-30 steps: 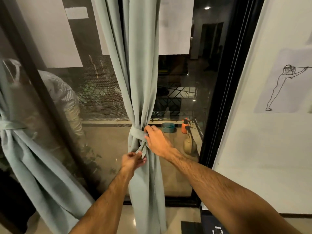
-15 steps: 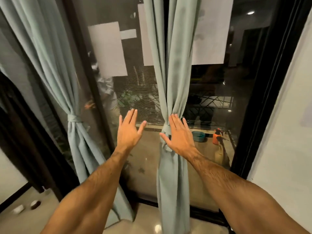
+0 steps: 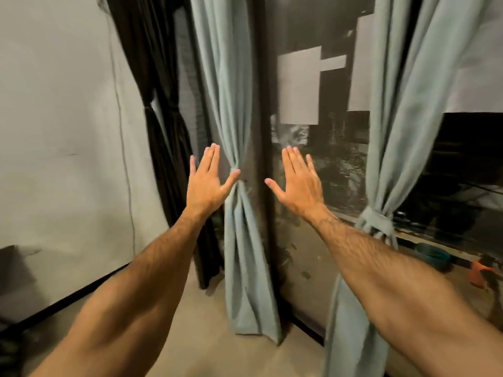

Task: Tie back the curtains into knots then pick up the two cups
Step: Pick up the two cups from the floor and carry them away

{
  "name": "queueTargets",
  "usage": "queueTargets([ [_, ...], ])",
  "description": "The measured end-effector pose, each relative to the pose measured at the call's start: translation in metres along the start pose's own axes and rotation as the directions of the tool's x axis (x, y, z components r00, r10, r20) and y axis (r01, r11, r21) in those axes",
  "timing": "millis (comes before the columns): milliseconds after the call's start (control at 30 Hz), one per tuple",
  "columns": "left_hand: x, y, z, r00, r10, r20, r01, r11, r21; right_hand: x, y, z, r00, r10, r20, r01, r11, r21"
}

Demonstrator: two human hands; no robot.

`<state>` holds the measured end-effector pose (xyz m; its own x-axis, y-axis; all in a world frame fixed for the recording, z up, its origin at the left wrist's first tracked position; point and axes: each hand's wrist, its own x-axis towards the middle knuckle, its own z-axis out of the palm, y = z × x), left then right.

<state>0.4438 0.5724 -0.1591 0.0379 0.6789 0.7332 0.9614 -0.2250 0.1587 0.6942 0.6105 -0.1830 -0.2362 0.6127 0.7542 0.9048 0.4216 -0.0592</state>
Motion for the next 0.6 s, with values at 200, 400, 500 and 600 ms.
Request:
queueTargets([
  [200,-0.04,-0.1,-0.073,0.991,-0.135,-0.002,0.133,0.971,0.197,0.042,-0.101,0.032,0.992,-0.12,-0.027,0.122,0.98,0.158],
  [400,-0.062,-0.183,-0.114,0.974,-0.225,-0.031,0.221,0.909,0.354,0.073,-0.181,0.071,0.977,-0.21,-0.038,0.213,0.952,0.22],
  [500,-0.065,-0.22,-0.125,0.965,-0.257,-0.05,0.256,0.884,0.392,0.091,-0.217,0.097,0.969,-0.244,-0.042,0.247,0.94,0.236],
  [600,-0.06,-0.259,-0.132,0.958,-0.28,-0.065,0.282,0.87,0.404,0.114,-0.252,0.123,0.961,-0.271,-0.049,0.275,0.928,0.252],
])
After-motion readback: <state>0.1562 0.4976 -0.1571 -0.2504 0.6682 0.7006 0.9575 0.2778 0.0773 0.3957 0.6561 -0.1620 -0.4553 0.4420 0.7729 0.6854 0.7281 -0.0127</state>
